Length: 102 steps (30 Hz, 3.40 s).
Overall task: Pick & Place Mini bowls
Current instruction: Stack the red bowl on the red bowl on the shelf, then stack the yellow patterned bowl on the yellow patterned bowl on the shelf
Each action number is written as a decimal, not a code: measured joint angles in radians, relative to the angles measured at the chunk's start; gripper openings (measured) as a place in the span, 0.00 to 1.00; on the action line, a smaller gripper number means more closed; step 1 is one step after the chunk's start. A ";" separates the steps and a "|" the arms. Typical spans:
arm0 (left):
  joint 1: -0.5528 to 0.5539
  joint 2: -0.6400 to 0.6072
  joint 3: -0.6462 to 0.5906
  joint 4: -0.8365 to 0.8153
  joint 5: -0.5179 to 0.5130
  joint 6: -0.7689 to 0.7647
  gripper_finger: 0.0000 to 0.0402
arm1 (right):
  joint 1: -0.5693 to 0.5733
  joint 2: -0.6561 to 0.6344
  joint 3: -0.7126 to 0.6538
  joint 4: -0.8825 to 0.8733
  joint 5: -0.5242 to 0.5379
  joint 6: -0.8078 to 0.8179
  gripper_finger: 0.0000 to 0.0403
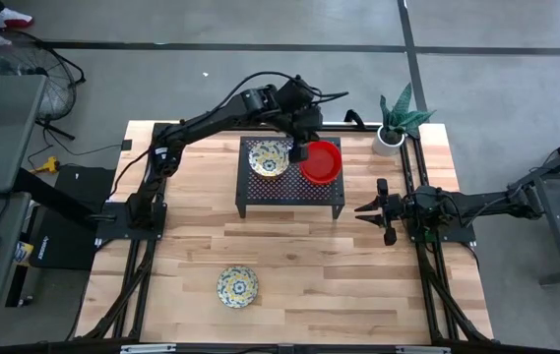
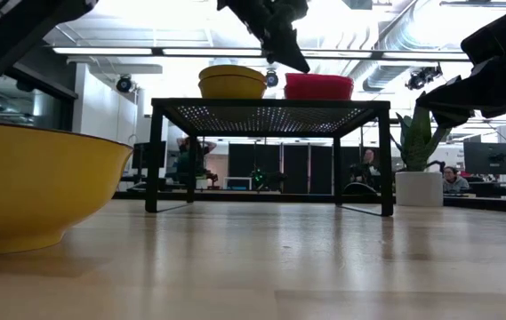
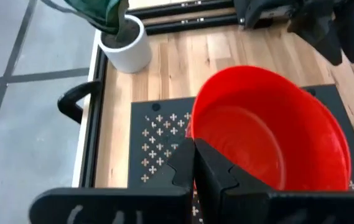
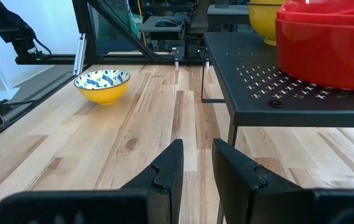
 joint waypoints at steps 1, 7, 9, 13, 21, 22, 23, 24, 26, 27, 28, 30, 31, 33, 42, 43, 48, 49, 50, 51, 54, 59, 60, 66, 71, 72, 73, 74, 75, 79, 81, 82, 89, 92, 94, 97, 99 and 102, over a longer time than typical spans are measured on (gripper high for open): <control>0.000 0.000 0.000 -0.006 -0.001 0.000 0.00 | 0.000 0.000 0.000 0.000 0.000 0.000 0.18; -0.001 0.028 0.001 -0.013 0.001 -0.002 0.00 | 0.000 0.000 0.000 0.000 0.000 0.000 0.18; -0.001 0.034 -0.005 -0.046 0.008 -0.017 0.00 | 0.000 0.000 0.000 0.000 0.000 0.000 0.18; -0.008 0.046 0.003 -0.016 -0.011 -0.026 0.00 | 0.000 0.000 0.000 0.000 0.000 0.000 0.18; -0.017 0.029 0.000 0.011 -0.027 -0.017 0.00 | 0.000 0.000 0.000 0.000 0.000 0.000 0.18; -0.022 0.018 -0.001 0.001 -0.033 -0.007 0.00 | 0.000 0.000 0.000 0.000 0.000 0.000 0.18; -0.028 0.009 0.000 0.010 -0.042 0.004 0.00 | 0.000 0.000 0.000 0.000 0.000 0.000 0.18; -0.036 0.004 0.002 0.023 -0.050 0.012 0.00 | 0.000 0.000 0.000 0.000 0.000 0.000 0.18; -0.044 -0.021 -0.001 -0.018 -0.054 0.026 0.00 | 0.000 0.000 0.000 0.000 0.000 0.000 0.18; -0.049 -0.037 -0.004 -0.056 -0.053 0.027 0.00 | 0.000 0.000 0.000 0.000 0.000 0.000 0.18; -0.057 -0.049 -0.004 -0.067 -0.060 0.027 0.00 | 0.000 0.000 0.000 0.000 0.000 0.000 0.18; -0.073 -0.065 0.004 -0.071 -0.090 0.027 0.00 | 0.000 0.000 0.000 0.000 0.000 0.000 0.18; -0.078 -0.082 0.002 -0.114 -0.104 0.027 0.00 | 0.000 0.000 0.000 0.000 0.000 0.000 0.18; -0.091 -0.112 -0.004 -0.201 -0.120 0.027 0.00 | 0.000 0.000 0.000 0.000 0.000 0.000 0.18; -0.207 -0.199 -0.003 -0.535 -0.169 0.027 0.00 | 0.000 0.000 0.000 0.000 0.000 0.000 0.18; -0.226 -0.209 -0.005 -0.570 -0.169 0.026 0.00 | 0.000 0.000 0.000 0.000 0.000 0.000 0.18; -0.328 -0.251 -0.023 -0.608 -0.177 0.021 0.00 | 0.000 0.000 0.000 0.000 0.000 0.000 0.18; -0.351 -0.270 -0.041 -0.615 -0.173 0.017 0.00 | 0.000 0.000 0.000 0.000 0.000 0.000 0.18; -0.375 -0.285 -0.047 -0.621 -0.170 0.006 0.00 | 0.000 0.000 0.000 0.000 0.000 0.000 0.18; -0.395 -0.296 -0.053 -0.616 -0.171 -0.011 0.00 | 0.000 0.000 0.000 0.000 0.000 0.000 0.18; -0.461 -0.353 -0.141 -0.614 -0.188 -0.064 0.00 | 0.000 0.005 0.000 0.000 0.000 0.000 0.18; -0.573 -0.403 -0.319 -0.614 -0.227 -0.150 0.00 | 0.000 0.006 0.000 0.000 0.000 0.000 0.18; -0.603 -0.425 -0.370 -0.610 -0.235 -0.167 0.00 | 0.000 0.006 0.000 0.000 0.000 0.000 0.18; -0.745 -0.516 -0.640 -0.553 -0.261 -0.279 0.00 | 0.000 0.013 0.000 0.000 0.000 0.000 0.18; -0.811 -0.560 -0.811 -0.465 -0.268 -0.394 0.00 | 0.000 0.012 0.000 0.000 0.000 0.000 0.18; -0.821 -0.576 -0.837 -0.440 -0.268 -0.433 0.00 | 0.000 0.012 0.000 0.000 0.000 0.000 0.18; -0.824 -0.583 -0.859 -0.411 -0.261 -0.467 0.00 | 0.000 0.013 0.000 0.000 0.000 0.000 0.18; -0.829 -0.590 -0.884 -0.384 -0.259 -0.501 0.00 | 0.000 0.013 0.000 0.000 0.000 0.000 0.18; -0.842 -0.598 -0.912 -0.367 -0.259 -0.538 0.00 | 0.000 0.013 0.000 0.000 0.000 0.000 0.18; -0.866 -0.627 -0.999 -0.277 -0.256 -0.692 0.00 | 0.000 0.013 0.000 0.000 0.000 0.000 0.18; -0.875 -0.633 -1.044 -0.259 -0.247 -0.771 0.00 | 0.000 0.013 0.000 0.000 0.000 0.000 0.18; -0.886 -0.636 -1.064 -0.260 -0.246 -0.815 0.00 | 0.000 0.013 0.000 0.000 0.000 0.000 0.18; -0.891 -0.646 -1.162 -0.167 -0.243 -1.092 0.00 | 0.000 0.012 0.000 0.000 0.000 0.000 0.18; -0.891 -0.648 -1.205 -0.060 -0.250 -1.163 0.00 | 0.000 0.012 0.000 0.000 0.000 0.000 0.18; -0.892 -0.641 -1.224 0.027 -0.263 -1.195 0.00 | 0.000 0.012 0.000 0.000 0.000 0.000 0.18; -0.891 -0.624 -1.229 0.135 -0.289 -1.253 0.01 | 0.000 0.012 0.000 0.000 0.000 0.000 0.18; -0.890 -0.622 -1.232 0.136 -0.312 -1.287 0.02 | 0.000 0.012 0.000 0.000 0.000 0.000 0.18; -0.880 -0.605 -1.229 0.149 -0.324 -1.353 0.08 | 0.000 0.013 0.000 0.000 0.000 0.000 0.18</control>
